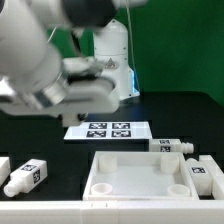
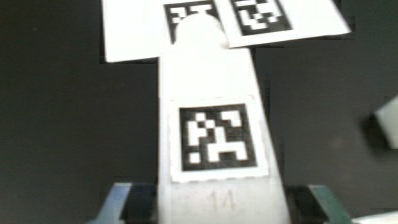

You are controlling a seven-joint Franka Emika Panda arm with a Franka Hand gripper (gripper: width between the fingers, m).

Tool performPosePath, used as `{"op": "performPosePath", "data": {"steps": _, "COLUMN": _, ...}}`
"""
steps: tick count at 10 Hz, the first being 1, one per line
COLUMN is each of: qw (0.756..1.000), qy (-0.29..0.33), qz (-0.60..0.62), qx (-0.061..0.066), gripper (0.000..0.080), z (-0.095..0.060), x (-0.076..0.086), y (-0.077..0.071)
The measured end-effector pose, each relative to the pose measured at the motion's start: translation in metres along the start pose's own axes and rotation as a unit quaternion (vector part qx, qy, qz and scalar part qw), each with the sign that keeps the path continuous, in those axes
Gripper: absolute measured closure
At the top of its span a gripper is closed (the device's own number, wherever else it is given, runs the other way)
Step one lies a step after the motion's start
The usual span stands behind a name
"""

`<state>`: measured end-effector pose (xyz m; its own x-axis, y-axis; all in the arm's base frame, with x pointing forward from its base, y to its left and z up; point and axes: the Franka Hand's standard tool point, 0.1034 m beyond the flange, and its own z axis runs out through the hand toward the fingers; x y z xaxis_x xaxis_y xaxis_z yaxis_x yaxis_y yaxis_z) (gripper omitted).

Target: Assemble one leg

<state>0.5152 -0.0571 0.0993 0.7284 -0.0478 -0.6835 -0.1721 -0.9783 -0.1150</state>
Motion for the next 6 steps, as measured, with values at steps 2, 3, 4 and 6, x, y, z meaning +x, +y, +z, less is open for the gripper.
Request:
{"op": "performPosePath", "data": {"steps": 2, "qw": 1.0, "qy": 0.017, "qz": 0.007, "qx": 0.014, "gripper": 0.0514, "z": 0.004, "x": 0.011, "y": 0.003}}
{"op": "performPosePath", "data": {"steps": 3, "qw": 0.998, "qy": 0.059, "qz": 0.006, "qx": 0.01, "gripper": 0.0514, "z": -0.002, "x": 0.017, "y": 0.001}}
{"op": "performPosePath", "data": {"steps": 4, "qw": 0.995, "qy": 0.101, "qz": 0.007, "qx": 0.006, "gripper": 0.0514, "z": -0.004, "x": 0.019, "y": 0.002}}
{"op": "performPosePath", "data": {"steps": 6, "qw": 0.988, "qy": 0.156, "qz": -0.003, "qx": -0.001, "gripper": 0.0514, "z": -0.016, "x": 0.009, "y": -0.011}}
